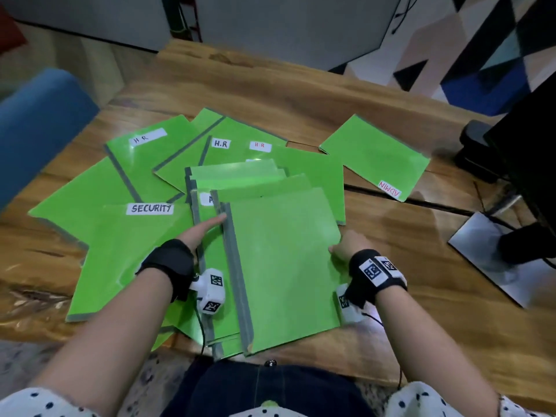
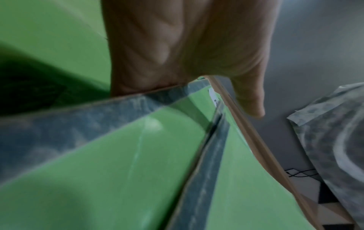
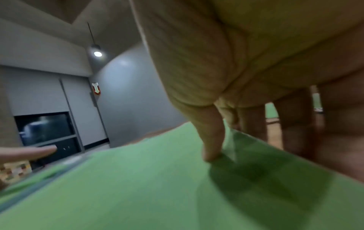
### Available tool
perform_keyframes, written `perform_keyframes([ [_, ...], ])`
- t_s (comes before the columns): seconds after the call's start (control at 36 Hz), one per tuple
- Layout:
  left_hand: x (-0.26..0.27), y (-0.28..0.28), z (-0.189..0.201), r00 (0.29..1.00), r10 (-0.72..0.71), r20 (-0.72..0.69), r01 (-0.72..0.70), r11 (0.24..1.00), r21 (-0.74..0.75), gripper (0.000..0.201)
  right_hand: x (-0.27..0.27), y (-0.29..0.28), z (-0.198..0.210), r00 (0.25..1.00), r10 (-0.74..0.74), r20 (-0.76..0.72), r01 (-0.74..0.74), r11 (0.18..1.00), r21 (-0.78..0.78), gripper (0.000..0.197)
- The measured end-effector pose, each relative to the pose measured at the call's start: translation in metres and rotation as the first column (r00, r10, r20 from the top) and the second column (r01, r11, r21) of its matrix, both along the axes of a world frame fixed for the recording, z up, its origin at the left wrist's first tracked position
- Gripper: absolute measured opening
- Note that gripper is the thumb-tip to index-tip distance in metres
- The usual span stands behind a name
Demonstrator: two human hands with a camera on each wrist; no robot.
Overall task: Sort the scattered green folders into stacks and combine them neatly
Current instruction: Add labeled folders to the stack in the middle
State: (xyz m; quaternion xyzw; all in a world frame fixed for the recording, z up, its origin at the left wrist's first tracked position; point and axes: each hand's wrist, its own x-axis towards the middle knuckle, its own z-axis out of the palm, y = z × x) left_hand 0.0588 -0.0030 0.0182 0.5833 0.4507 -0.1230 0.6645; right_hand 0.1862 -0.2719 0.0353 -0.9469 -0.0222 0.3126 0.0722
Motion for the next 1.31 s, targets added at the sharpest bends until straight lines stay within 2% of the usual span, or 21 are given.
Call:
perform_keyframes([
  [0.06, 0.001, -0.002, -0.001, 0.999, 0.023, -0.041, -0.022, 0.999, 0.03, 0.113, -0.001, 0.007, -0.008, 1.0, -0.023, 0.009, 0.022, 0.996, 0.09, 0.019],
  [0.17, 0.005, -0.012, 0.002, 0.996, 0.038, -0.075, -0.03, 0.994, 0.103, 0.13, -0.007, 0.019, -0.032, 0.991, -0.129, -0.03, 0.132, 0.963, 0.233, 0.041],
  [0.25, 0.008, -0.02, 0.0, 0.988, 0.131, -0.085, -0.11, 0.971, 0.214, 0.117, -0.005, 0.023, -0.055, 0.983, -0.167, -0.082, 0.184, 0.931, 0.315, 0.063],
  [0.28, 0.01, -0.022, -0.001, 0.984, 0.159, -0.076, -0.137, 0.961, 0.239, 0.115, -0.01, 0.025, -0.049, 0.978, -0.181, -0.1, 0.204, 0.92, 0.334, 0.066],
  [0.39, 0.015, -0.037, 0.008, 0.971, 0.238, 0.006, -0.227, 0.918, 0.325, 0.11, -0.02, 0.029, -0.026, 0.97, -0.192, -0.149, 0.235, 0.899, 0.37, 0.063],
  [0.47, 0.019, -0.048, 0.015, 0.954, 0.285, 0.095, -0.299, 0.877, 0.375, 0.096, -0.016, 0.024, -0.026, 0.959, -0.211, -0.189, 0.272, 0.873, 0.405, 0.062],
  [0.53, 0.02, -0.053, 0.019, 0.949, 0.276, 0.153, -0.314, 0.867, 0.387, 0.09, -0.012, 0.021, -0.027, 0.951, -0.228, -0.21, 0.299, 0.852, 0.431, 0.07],
  [0.61, 0.02, -0.056, 0.023, 0.943, 0.229, 0.242, -0.311, 0.864, 0.395, 0.091, -0.011, 0.015, -0.027, 0.941, -0.252, -0.225, 0.333, 0.805, 0.491, 0.081],
  [0.72, 0.017, -0.054, 0.027, 0.929, 0.157, 0.335, -0.276, 0.897, 0.345, 0.093, -0.003, 0.005, -0.029, 0.92, -0.352, -0.173, 0.375, 0.663, 0.648, 0.092],
  [0.78, 0.015, -0.053, 0.031, 0.923, 0.099, 0.372, -0.225, 0.924, 0.311, 0.084, 0.0, 0.004, -0.026, 0.905, -0.387, -0.178, 0.395, 0.608, 0.689, 0.097],
  [0.83, 0.013, -0.047, 0.038, 0.93, 0.004, 0.366, -0.132, 0.937, 0.323, 0.065, 0.003, 0.004, -0.02, 0.887, -0.428, -0.172, 0.408, 0.555, 0.725, 0.101],
  [0.89, 0.012, -0.036, 0.041, 0.954, -0.138, 0.265, 0.029, 0.926, 0.377, 0.062, 0.008, 0.0, -0.016, 0.883, -0.45, -0.136, 0.383, 0.521, 0.762, 0.093],
  [0.97, 0.002, -0.01, 0.032, 0.946, -0.324, -0.024, 0.292, 0.813, 0.503, 0.071, 0.017, -0.006, -0.004, 0.892, -0.447, -0.067, 0.321, 0.523, 0.79, 0.053],
  [1.0, -0.002, 0.001, 0.026, 0.941, -0.318, -0.113, 0.323, 0.754, 0.572, 0.071, 0.02, -0.009, 0.001, 0.898, -0.438, -0.034, 0.286, 0.524, 0.802, 0.048],
  [1.06, -0.014, 0.027, 0.01, 0.923, -0.203, -0.326, 0.379, 0.619, 0.688, 0.082, 0.025, -0.014, 0.008, 0.901, -0.431, 0.044, 0.231, 0.564, 0.793, 0.05],
  [1.11, -0.028, 0.047, -0.006, 0.842, -0.106, -0.529, 0.497, 0.534, 0.684, 0.102, 0.028, -0.019, 0.012, 0.896, -0.418, 0.148, 0.171, 0.633, 0.755, 0.061],
  [1.17, -0.04, 0.058, -0.021, 0.787, -0.071, -0.613, 0.549, 0.534, 0.643, 0.113, 0.029, -0.024, 0.015, 0.886, -0.407, 0.225, 0.129, 0.68, 0.722, 0.056],
  [1.22, -0.049, 0.06, -0.03, 0.798, -0.054, -0.6, 0.516, 0.574, 0.635, 0.115, 0.029, -0.028, 0.018, 0.87, -0.412, 0.27, 0.112, 0.7, 0.705, 0.047],
  [1.25, -0.051, 0.059, -0.031, 0.797, -0.062, -0.601, 0.515, 0.591, 0.621, 0.112, 0.03, -0.029, 0.018, 0.866, -0.415, 0.278, 0.11, 0.702, 0.704, 0.046],
  [1.31, -0.053, 0.055, -0.028, 0.776, -0.116, -0.62, 0.551, 0.606, 0.575, 0.09, 0.028, -0.03, 0.018, 0.863, -0.418, 0.283, 0.109, 0.701, 0.705, 0.046],
])
